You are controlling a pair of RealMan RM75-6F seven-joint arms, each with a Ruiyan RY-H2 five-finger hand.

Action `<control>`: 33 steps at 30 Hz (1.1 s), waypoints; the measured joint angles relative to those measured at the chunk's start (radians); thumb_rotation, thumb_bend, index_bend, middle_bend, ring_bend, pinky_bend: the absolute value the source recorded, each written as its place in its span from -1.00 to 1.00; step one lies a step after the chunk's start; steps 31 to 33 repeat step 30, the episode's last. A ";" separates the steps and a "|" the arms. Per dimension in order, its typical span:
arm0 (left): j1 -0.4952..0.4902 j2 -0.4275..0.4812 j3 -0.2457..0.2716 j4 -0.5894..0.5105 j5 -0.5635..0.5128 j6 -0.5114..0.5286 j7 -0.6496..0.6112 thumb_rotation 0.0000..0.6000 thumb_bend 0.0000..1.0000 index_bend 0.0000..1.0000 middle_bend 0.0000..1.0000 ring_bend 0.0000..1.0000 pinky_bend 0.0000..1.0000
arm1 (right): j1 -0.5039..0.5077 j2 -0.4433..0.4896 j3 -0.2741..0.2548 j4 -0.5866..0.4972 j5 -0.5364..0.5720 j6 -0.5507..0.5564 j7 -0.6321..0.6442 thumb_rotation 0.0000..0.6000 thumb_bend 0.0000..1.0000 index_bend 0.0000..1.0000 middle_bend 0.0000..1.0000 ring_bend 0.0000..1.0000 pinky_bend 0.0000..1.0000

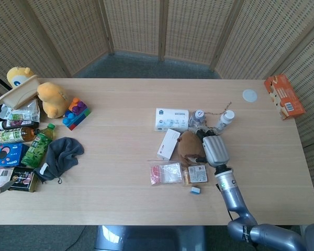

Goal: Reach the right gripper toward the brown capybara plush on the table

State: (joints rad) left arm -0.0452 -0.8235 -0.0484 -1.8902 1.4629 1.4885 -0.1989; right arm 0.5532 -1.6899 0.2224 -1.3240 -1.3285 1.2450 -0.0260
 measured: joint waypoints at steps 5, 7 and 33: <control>-0.001 -0.002 0.000 -0.002 -0.003 -0.003 0.005 1.00 -1.00 -1.00 -1.00 -1.00 -1.00 | -0.014 -0.034 -0.006 0.068 -0.053 0.057 0.065 1.00 -1.00 0.06 0.52 0.04 0.49; -0.001 -0.002 0.000 -0.003 -0.002 -0.002 0.005 1.00 -1.00 -1.00 -1.00 -1.00 -1.00 | -0.017 -0.027 -0.006 0.057 -0.063 0.066 0.066 1.00 -1.00 0.06 0.52 0.04 0.49; 0.004 0.000 0.006 -0.015 0.015 0.007 0.010 1.00 -1.00 -1.00 -1.00 -1.00 -1.00 | 0.018 0.306 0.171 -0.557 -0.110 0.139 -0.256 1.00 -1.00 0.04 0.51 0.04 0.49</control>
